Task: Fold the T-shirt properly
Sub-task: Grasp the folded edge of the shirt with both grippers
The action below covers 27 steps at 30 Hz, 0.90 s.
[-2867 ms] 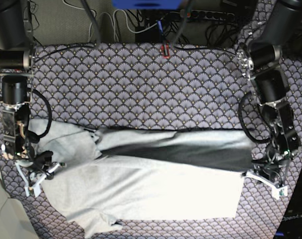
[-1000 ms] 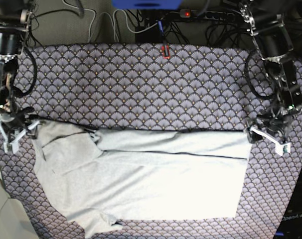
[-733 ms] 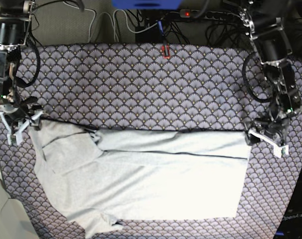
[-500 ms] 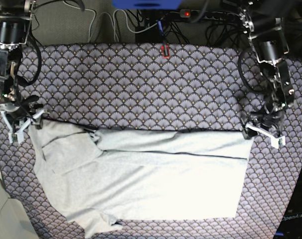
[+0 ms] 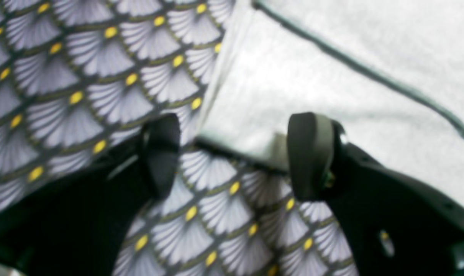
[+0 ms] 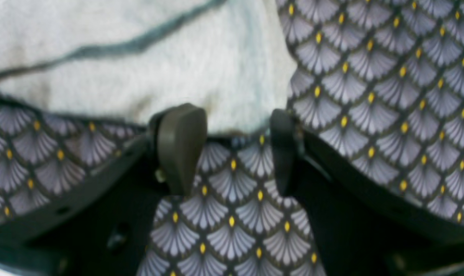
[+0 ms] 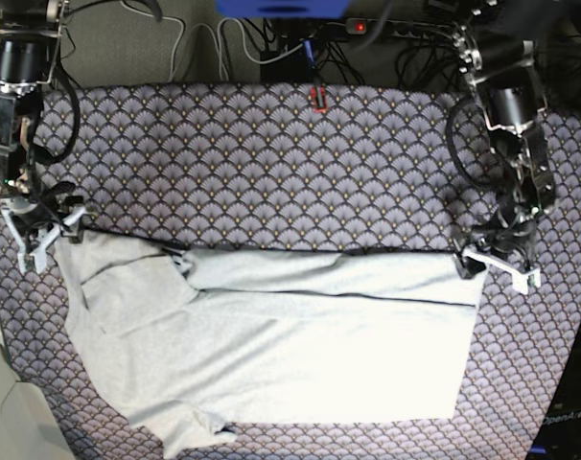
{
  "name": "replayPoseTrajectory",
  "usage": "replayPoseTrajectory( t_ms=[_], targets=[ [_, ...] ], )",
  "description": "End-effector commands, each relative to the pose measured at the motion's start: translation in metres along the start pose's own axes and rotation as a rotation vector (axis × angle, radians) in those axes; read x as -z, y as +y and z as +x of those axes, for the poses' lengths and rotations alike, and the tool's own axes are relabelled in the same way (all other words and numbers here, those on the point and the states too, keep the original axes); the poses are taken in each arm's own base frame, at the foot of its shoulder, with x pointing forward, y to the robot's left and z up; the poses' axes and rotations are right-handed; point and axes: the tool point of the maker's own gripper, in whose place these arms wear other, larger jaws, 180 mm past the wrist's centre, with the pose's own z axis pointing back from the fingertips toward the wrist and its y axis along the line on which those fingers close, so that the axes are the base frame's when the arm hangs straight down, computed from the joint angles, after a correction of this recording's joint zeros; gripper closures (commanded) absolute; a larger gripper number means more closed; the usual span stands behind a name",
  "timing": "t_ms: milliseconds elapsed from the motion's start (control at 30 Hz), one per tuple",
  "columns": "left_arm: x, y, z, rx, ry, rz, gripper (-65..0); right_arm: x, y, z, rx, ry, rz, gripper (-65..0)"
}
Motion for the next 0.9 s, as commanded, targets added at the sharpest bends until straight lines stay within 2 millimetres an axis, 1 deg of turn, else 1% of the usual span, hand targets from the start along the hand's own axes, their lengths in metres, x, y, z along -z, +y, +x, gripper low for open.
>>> replayPoseTrajectory(
  t_ms=[0,100,200,233,267,300,333,467,500,533,567,600,667,733,833,867],
  targets=[
    [0.002,-0.001,0.009,-0.005,0.004,-0.006,-43.1,-0.005,-0.01,0.021,-0.013,-0.055,-0.02,-32.2],
    [0.007,-0.001,0.008,-0.022,0.017,-0.007,-43.1,-0.005,-0.011,0.02,-0.015,-0.052,-0.021,-32.2],
    [0.007,-0.003,0.01,-0.02,0.012,-0.012,-42.8,-0.006,-0.012,0.02,-0.016,-0.05,-0.022,-32.2],
    [0.008,-0.003,0.009,-0.021,0.013,-0.013,-41.4,-0.006,-0.012,0.02,-0.016,-0.05,-0.022,-32.2],
    [0.008,-0.003,0.009,-0.021,0.013,-0.013,-38.5,-0.006,-0.012,0.021,-0.017,-0.05,-0.023,-32.2],
    [0.008,-0.004,0.009,-0.02,0.013,-0.015,-33.5,-0.007,-0.015,0.021,-0.021,-0.05,-0.028,-32.2],
    [0.008,-0.004,0.009,-0.021,0.013,-0.016,-28.2,-0.007,-0.015,0.021,-0.02,-0.051,-0.027,-32.1],
    [0.008,-0.003,0.009,-0.022,0.014,-0.011,-3.1,-0.007,-0.017,0.022,-0.021,-0.052,-0.03,-32.1],
    [0.008,-0.002,0.01,-0.021,0.012,-0.01,0.0,-0.008,-0.017,0.023,-0.019,-0.054,-0.03,-32.1],
    [0.008,-0.002,0.01,-0.021,0.012,-0.01,0.0,-0.008,-0.018,0.023,-0.014,-0.057,-0.031,-32.1],
    [0.008,-0.002,0.01,-0.021,0.012,-0.01,-1.6,-0.01,-0.019,0.026,0.006,-0.069,-0.027,-32.1],
    [0.008,-0.002,0.01,-0.021,0.012,-0.01,-2.0,-0.012,-0.02,0.031,0.023,-0.089,-0.02,-32.1],
    [0.007,-0.002,0.011,-0.02,0.012,-0.009,-0.5,-0.017,-0.014,0.032,0.033,-0.108,0.026,-32.4],
    [0.007,-0.002,0.011,-0.02,0.012,-0.009,-0.4,-0.026,-0.009,0.041,0.018,-0.15,0.071,-32.6],
    [0.007,-0.002,0.011,-0.02,0.012,-0.009,-0.4,-0.032,-0.011,0.042,0.016,-0.135,0.08,-32.6],
    [0.007,-0.002,0.011,-0.02,0.012,-0.009,-0.4,-0.034,-0.015,0.042,0.026,-0.129,0.07,-32.6]
  ],
)
